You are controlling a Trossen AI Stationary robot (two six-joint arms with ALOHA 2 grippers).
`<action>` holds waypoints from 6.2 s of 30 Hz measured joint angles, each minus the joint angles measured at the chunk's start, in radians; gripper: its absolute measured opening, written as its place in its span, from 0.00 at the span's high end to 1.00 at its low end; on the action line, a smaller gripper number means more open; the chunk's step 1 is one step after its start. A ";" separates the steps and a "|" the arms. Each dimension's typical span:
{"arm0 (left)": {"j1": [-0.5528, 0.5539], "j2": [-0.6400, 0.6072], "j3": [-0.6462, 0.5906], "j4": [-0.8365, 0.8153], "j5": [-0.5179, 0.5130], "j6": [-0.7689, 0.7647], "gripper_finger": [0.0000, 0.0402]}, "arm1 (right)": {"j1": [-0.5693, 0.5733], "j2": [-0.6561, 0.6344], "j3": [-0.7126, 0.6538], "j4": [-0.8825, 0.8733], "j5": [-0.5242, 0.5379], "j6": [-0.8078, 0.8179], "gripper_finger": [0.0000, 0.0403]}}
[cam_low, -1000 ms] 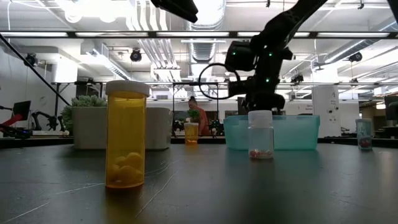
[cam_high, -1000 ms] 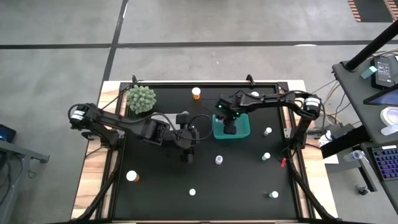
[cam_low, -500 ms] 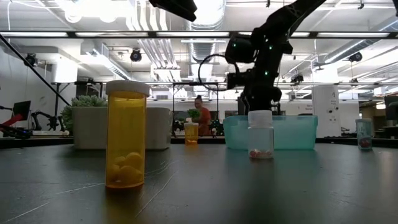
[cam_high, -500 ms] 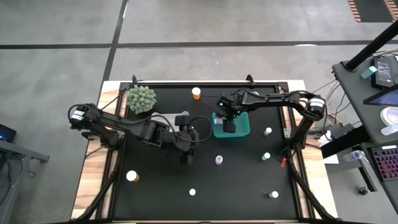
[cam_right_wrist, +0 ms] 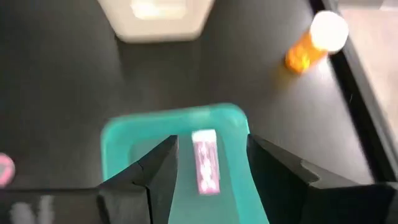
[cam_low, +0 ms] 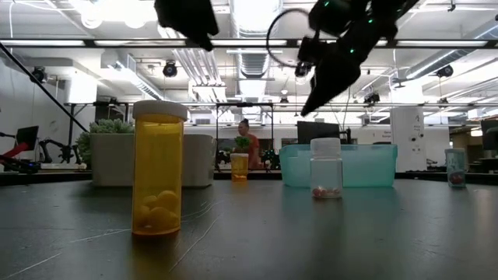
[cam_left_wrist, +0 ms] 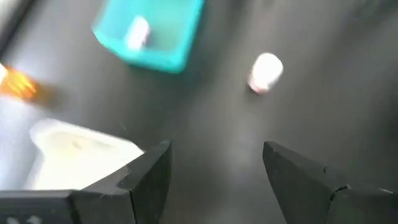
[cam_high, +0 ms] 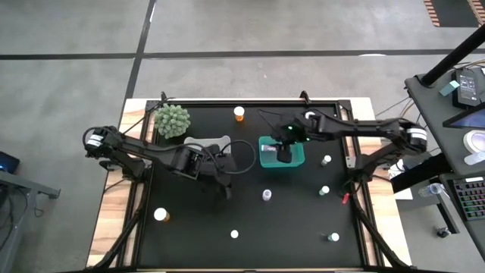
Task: Pick and place medicine bottles into bin by pill shape (circle, oval)
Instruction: Put the bottom left large orange capsule bottle into the white bin, then put the small transparent capsule bottle into the white bin
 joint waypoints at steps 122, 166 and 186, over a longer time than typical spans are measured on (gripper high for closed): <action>0.446 0.000 -0.092 -0.395 0.134 -0.075 0.53 | 0.033 -0.248 -0.268 0.489 -0.005 -0.081 0.58; 0.550 0.004 -0.390 -0.169 0.081 -0.155 0.43 | 0.033 -0.248 -0.268 0.481 -0.005 -0.089 0.58; 0.535 -0.014 -0.315 -0.259 0.075 -0.147 0.40 | 0.033 -0.248 -0.268 0.476 0.001 -0.089 0.58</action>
